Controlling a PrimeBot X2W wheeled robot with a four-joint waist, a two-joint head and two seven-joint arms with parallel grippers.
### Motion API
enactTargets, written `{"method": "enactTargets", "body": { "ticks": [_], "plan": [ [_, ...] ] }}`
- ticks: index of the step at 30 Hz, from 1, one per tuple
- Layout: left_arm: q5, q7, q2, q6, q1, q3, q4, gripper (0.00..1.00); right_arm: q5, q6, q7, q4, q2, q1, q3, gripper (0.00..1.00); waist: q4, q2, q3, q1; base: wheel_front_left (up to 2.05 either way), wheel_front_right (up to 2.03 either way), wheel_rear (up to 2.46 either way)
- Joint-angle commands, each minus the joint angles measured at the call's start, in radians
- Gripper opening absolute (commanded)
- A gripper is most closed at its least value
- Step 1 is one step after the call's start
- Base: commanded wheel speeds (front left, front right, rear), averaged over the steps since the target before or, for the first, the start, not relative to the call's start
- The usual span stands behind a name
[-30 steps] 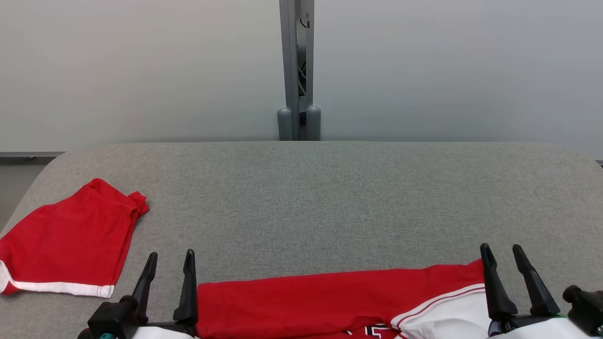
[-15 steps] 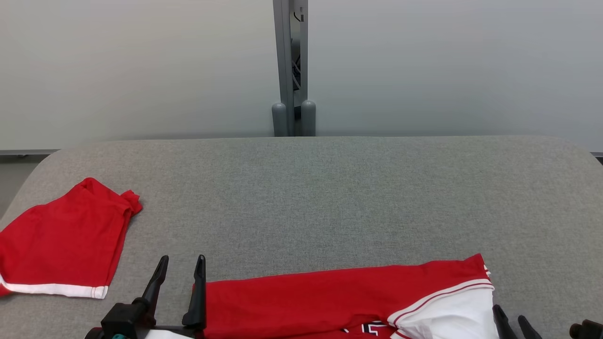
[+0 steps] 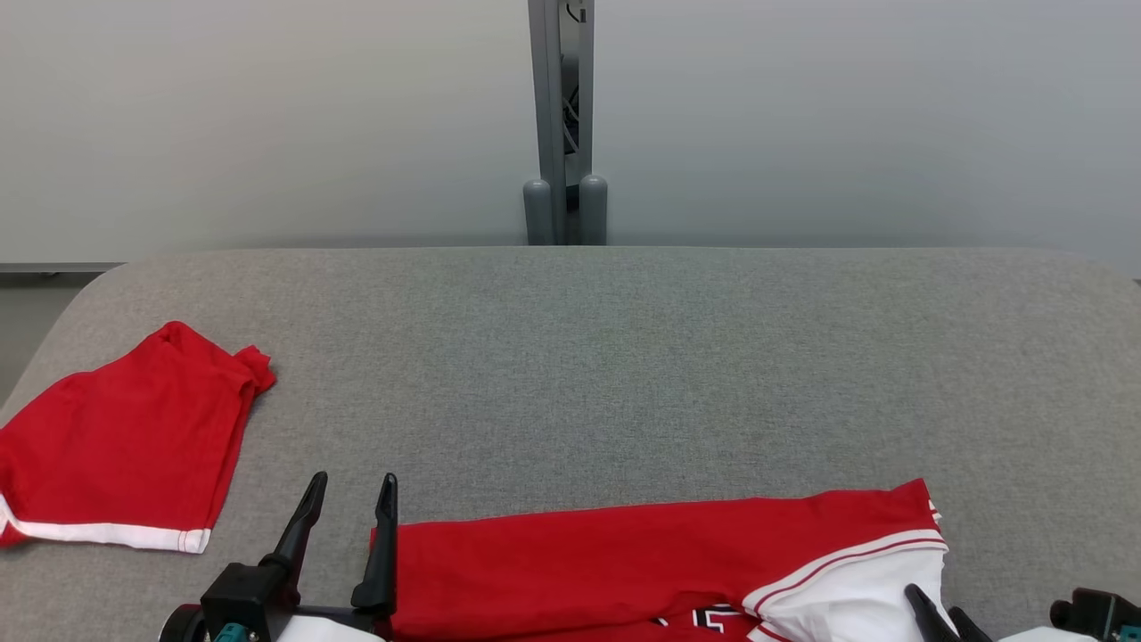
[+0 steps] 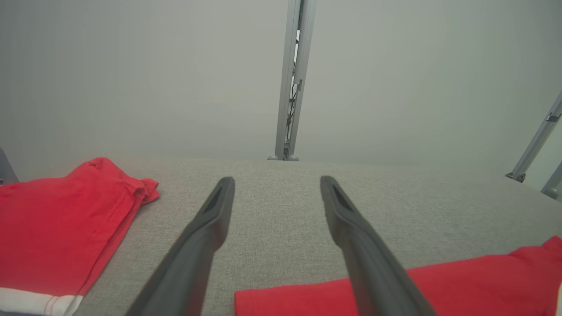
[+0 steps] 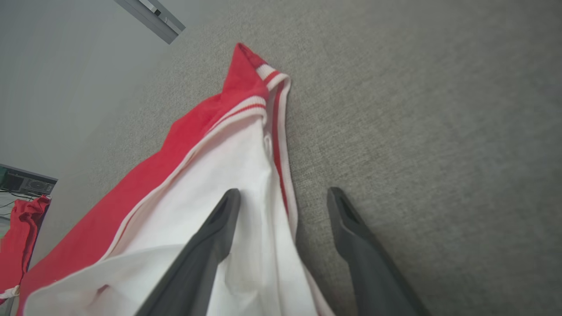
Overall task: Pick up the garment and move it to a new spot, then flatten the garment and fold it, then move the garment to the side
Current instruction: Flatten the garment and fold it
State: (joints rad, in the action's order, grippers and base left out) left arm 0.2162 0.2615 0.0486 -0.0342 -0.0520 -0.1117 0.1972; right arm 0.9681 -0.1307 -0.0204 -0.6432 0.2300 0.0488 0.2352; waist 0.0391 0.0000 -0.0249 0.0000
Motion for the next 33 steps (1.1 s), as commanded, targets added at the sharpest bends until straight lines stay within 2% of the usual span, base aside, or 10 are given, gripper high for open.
{"method": "enactTargets", "body": {
  "ticks": [1, 5, 10, 11, 12, 13, 27, 33],
  "plan": [
    [-0.006, 0.004, 0.004, -0.003, 0.015, 0.004, 0.000, 1.00, 0.028, 0.000, 0.029, -0.009, -0.011, -0.005, 0.029, 1.00, 0.005, 0.0000, 0.001, 0.0000, 0.00, 0.00, 0.00],
    [-0.006, 0.004, 0.004, -0.003, 0.013, 0.007, 0.002, 1.00, 0.068, 0.000, 0.059, -0.013, -0.009, -0.018, 0.071, 1.00, 0.012, 0.0000, 0.000, 0.0000, 0.00, 0.00, 0.00],
    [-0.006, 0.004, 0.004, 0.001, 0.013, 0.008, -0.001, 1.00, 0.095, 0.000, 0.045, -0.026, -0.005, -0.014, 0.103, 1.00, 0.014, 0.0000, 0.000, 0.0000, 0.00, 0.00, 0.00],
    [-0.005, 0.004, 0.004, 0.002, 0.014, 0.008, -0.002, 1.00, 0.100, 0.000, 0.042, -0.028, -0.004, -0.012, 0.108, 0.67, 0.014, 0.0000, 0.000, 0.0000, 0.00, 0.00, 0.00],
    [-0.005, 0.004, 0.004, 0.002, 0.016, 0.007, -0.003, 1.00, 0.105, 0.000, 0.039, -0.030, -0.002, -0.008, 0.111, 0.27, 0.014, 0.0000, 0.001, 0.0000, 0.00, 0.00, 0.00],
    [-0.004, 0.004, 0.004, 0.003, 0.018, 0.007, -0.004, 1.00, 0.108, 0.000, 0.033, -0.029, 0.001, -0.004, 0.116, 0.00, 0.014, 0.0000, 0.001, 0.0000, 0.00, 0.00, 0.00],
    [0.004, 0.004, 0.004, 0.007, 0.023, -0.003, 0.003, 1.00, 0.131, 0.001, -0.060, -0.073, 0.097, 0.069, 0.117, 0.00, 0.020, 0.0000, 0.002, 0.0000, 0.00, 0.00, 0.00],
    [0.011, 0.004, 0.004, 0.007, 0.024, -0.005, 0.007, 1.00, 0.092, 0.001, -0.089, -0.157, 0.169, 0.127, 0.107, 0.00, 0.023, 0.0000, -0.005, 0.0000, 0.00, 0.00, 0.00]
  ]
}}
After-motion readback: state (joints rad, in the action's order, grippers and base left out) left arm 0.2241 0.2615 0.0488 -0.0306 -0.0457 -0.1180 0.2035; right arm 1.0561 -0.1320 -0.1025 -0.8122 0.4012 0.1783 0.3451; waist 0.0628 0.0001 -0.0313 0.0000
